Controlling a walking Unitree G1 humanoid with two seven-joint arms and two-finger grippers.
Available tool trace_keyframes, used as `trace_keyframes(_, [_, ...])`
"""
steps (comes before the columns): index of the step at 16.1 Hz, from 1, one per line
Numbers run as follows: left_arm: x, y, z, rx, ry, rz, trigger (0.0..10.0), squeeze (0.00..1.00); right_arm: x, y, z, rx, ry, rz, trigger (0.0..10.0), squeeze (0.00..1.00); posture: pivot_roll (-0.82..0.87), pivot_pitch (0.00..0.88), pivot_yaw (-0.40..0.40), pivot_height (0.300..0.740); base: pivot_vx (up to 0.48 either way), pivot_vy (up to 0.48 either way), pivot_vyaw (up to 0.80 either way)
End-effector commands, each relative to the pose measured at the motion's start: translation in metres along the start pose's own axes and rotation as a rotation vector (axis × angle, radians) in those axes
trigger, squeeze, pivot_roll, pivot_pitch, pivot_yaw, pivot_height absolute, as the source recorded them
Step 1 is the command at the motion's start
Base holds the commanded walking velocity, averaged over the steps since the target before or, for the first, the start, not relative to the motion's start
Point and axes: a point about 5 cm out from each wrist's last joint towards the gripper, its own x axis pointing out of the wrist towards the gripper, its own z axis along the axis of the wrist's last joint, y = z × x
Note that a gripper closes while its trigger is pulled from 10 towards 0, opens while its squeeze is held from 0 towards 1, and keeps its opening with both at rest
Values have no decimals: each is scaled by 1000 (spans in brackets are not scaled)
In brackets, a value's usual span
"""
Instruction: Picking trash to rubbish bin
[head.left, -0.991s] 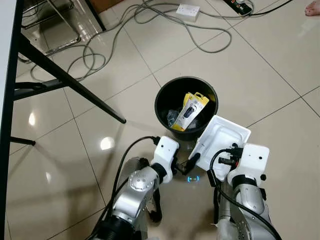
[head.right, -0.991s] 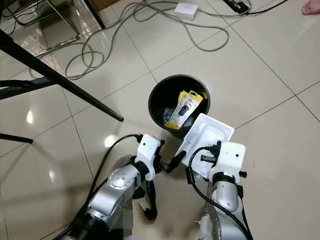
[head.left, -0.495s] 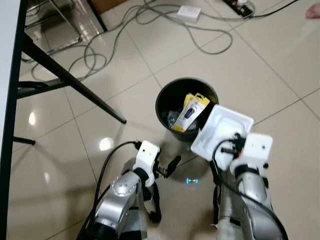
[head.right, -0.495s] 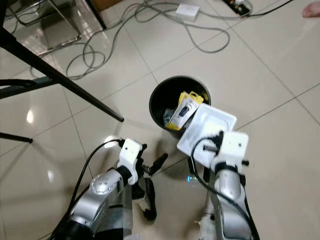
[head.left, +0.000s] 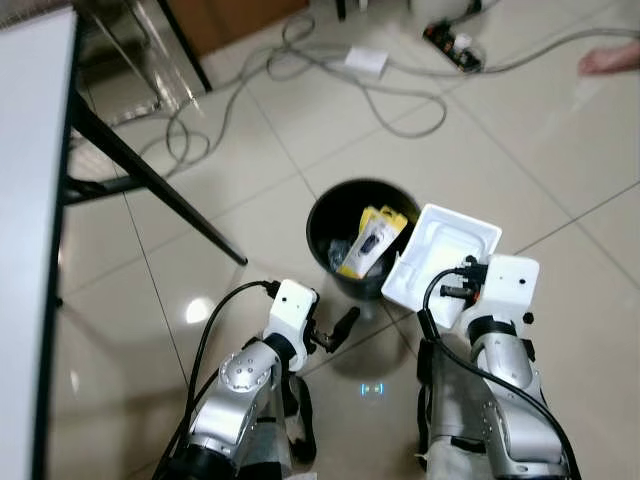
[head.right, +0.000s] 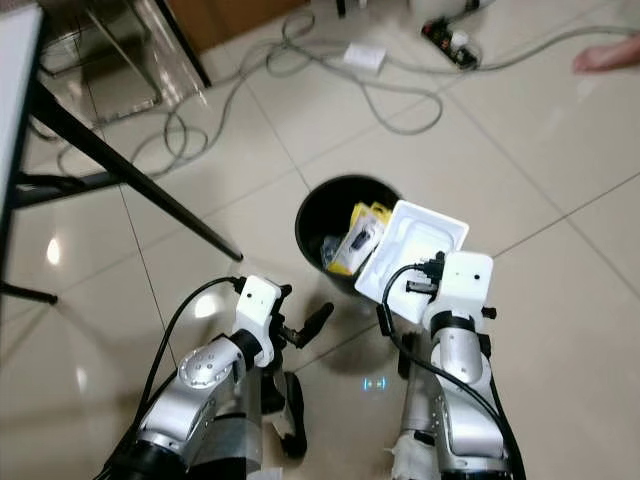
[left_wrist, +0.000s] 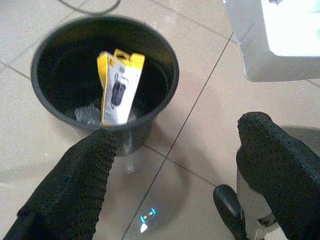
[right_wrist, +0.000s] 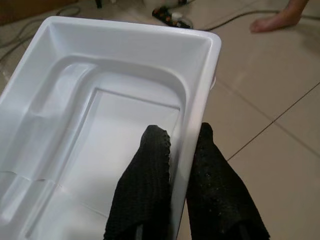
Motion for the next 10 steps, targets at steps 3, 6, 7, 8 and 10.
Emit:
trace_keyframes(3, [-2,7,-5,-16,18,32,10000,0,2,2,-3,16,6,17,10000,0,-71,209,130,692,0,0,0])
trace_keyframes(6, [1,9,-1,-10,5,34,10000,0,5,1,-1,19,-4,23,10000,0,-71,187,124,723,0,0,0])
trace_keyframes(7, [1,9,-2,-12,9,32,10000,0,6,1,-1,19,-4,23,10000,0,-72,183,123,733,0,0,0])
trace_keyframes(8, [1,8,-4,-16,18,23,10000,0,7,2,-2,22,-5,25,10000,0,-74,180,123,740,0,0,0])
trace_keyframes(10, [2,7,-5,-18,25,13,10000,0,6,3,-2,25,-4,27,10000,0,-79,174,124,740,0,0,0])
